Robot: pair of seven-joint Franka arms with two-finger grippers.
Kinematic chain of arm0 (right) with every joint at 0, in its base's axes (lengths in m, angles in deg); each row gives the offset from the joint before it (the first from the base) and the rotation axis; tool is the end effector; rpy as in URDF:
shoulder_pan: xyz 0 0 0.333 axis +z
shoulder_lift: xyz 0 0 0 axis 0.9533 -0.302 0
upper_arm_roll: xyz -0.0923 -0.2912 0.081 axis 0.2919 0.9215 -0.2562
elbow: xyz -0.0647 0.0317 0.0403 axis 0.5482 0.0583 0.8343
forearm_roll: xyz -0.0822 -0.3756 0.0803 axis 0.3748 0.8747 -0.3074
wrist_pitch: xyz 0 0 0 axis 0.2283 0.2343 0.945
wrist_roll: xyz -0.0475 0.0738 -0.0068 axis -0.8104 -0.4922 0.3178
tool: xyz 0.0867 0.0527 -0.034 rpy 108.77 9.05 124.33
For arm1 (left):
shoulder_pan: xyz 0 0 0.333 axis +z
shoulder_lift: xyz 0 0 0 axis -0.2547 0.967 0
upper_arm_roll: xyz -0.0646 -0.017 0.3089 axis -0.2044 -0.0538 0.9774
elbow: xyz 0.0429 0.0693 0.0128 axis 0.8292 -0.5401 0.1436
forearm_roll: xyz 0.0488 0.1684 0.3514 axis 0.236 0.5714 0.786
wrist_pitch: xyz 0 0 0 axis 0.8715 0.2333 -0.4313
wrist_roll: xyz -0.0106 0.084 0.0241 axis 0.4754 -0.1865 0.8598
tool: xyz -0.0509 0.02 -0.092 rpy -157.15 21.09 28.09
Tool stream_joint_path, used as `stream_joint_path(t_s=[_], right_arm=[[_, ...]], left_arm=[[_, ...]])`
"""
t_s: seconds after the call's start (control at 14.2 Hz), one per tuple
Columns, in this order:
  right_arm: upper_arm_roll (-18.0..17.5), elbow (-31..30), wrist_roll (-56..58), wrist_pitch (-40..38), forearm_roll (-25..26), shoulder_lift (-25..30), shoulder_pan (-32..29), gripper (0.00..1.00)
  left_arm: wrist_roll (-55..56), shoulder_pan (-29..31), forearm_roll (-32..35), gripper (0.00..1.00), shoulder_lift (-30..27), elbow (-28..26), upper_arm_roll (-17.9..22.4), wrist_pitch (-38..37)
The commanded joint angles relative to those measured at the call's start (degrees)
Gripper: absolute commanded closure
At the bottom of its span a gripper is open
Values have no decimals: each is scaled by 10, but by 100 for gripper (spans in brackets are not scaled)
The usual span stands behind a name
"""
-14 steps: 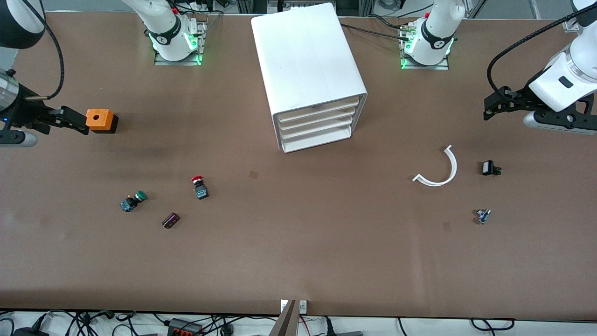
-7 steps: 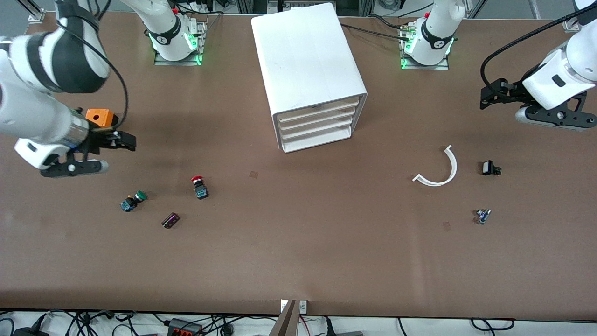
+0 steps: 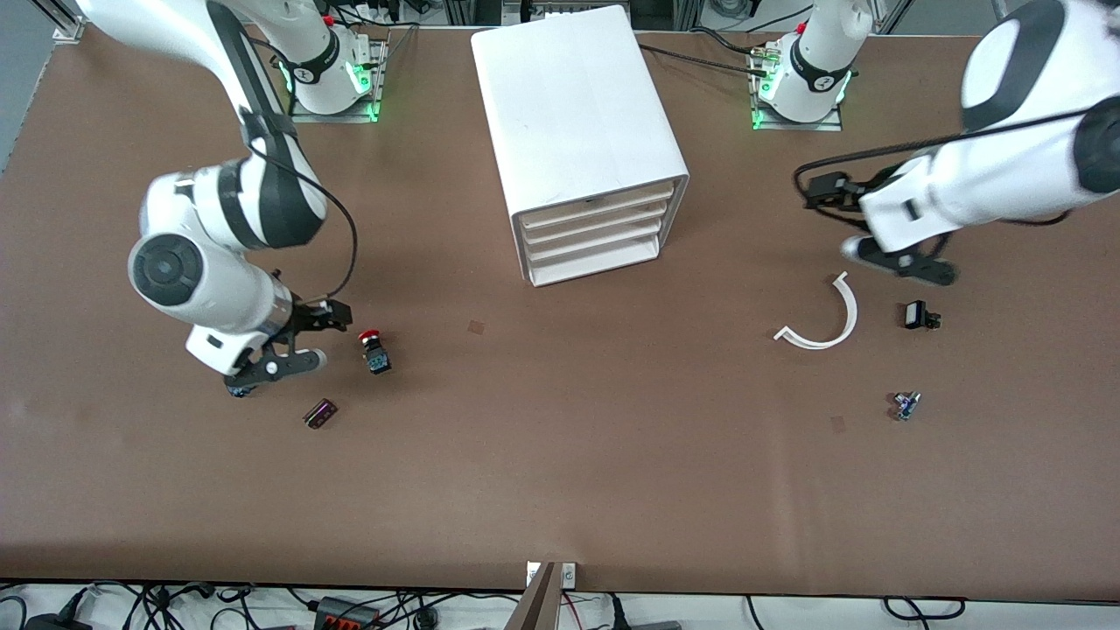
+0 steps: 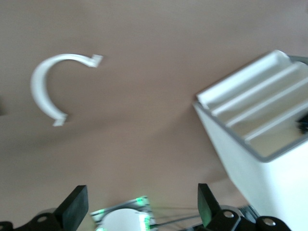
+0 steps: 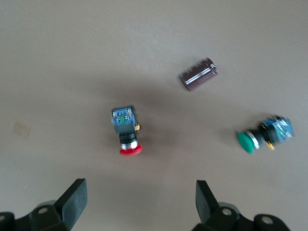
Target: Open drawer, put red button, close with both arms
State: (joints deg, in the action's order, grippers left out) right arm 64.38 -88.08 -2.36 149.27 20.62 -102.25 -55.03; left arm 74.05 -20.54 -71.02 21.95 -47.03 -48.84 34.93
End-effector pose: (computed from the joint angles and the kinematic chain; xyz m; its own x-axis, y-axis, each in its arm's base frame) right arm 0.6472 0.1532 0.3328 0.9615 0.2558 -0.1001 0.2583 -0.9660 0.0126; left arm 0.5545 -0.1398 0.4956 0.8968 -0.2793 -0.3432 -0.1945 -0.9455 0.2612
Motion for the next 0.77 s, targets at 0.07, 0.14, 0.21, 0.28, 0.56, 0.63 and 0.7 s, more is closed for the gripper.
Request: stream_joint_path(t_s=[0.07,0.14,0.21,0.28,0.56,0.63,0.7], right_arm=[[-22,33,15,45,-13,-75,-2,0],[-29,42,15,48,-13,-95,-2,0],[-36,51,17,50,-10,-114,-1,0],[-40,63,21,51,-8,-128,-1,0],[-40,67,83,67,-9,-156,-5,0],[-40,67,87,68,-10,-161,-4,0],[-40,67,87,69,-10,-167,-4,0]], left_arm=[[-44,-27,-76,0,61,13,1,8],[-65,-33,-88,0,66,4,-2,31],[-86,-34,-110,0,75,-5,-6,54],[-100,-34,-135,0,89,-12,-7,70],[-203,-34,-187,0,172,-29,-41,163],[-214,-34,-198,0,177,-43,-53,194],[-214,-33,-221,0,176,-60,-59,213]])
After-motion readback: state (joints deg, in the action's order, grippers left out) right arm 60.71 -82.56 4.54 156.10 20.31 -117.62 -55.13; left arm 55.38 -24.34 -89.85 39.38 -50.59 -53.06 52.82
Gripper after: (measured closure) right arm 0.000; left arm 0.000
